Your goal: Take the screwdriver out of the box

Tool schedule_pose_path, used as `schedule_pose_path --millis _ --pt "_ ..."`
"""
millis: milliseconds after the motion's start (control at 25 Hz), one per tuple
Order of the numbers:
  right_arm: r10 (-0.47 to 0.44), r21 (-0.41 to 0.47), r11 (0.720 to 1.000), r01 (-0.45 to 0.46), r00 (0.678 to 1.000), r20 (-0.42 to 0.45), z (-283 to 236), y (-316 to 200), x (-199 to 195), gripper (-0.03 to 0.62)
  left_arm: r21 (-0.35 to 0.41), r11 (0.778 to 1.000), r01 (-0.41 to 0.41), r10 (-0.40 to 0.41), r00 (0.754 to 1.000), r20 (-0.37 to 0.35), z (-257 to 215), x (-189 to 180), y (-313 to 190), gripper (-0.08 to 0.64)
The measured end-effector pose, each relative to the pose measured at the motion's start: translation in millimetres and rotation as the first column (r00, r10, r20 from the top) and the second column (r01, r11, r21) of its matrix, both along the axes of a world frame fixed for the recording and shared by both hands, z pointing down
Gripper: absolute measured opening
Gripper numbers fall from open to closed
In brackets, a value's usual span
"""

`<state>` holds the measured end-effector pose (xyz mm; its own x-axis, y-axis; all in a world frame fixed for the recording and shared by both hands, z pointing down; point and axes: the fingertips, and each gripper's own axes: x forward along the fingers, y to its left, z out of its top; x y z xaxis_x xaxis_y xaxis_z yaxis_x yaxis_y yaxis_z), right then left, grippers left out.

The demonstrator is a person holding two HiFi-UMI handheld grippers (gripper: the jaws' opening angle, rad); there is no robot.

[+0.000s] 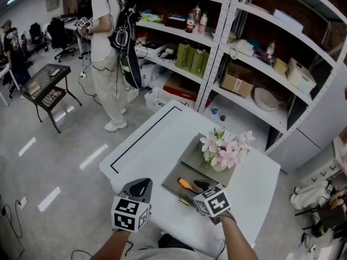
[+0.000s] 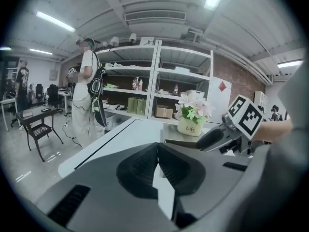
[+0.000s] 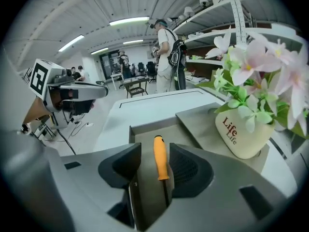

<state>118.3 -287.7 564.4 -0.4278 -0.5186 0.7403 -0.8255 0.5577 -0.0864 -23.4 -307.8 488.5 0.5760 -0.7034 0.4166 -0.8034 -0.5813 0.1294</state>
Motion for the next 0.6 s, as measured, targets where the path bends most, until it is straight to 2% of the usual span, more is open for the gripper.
schedule_pose_path --millis 600 --pt "-0.106 -0.183 0.978 0.098 0.994 -0.035 47 -21 -10 0.19 -0.045 0.996 0.073 -0.072 0.997 0.018 21 -2 -25 0.003"
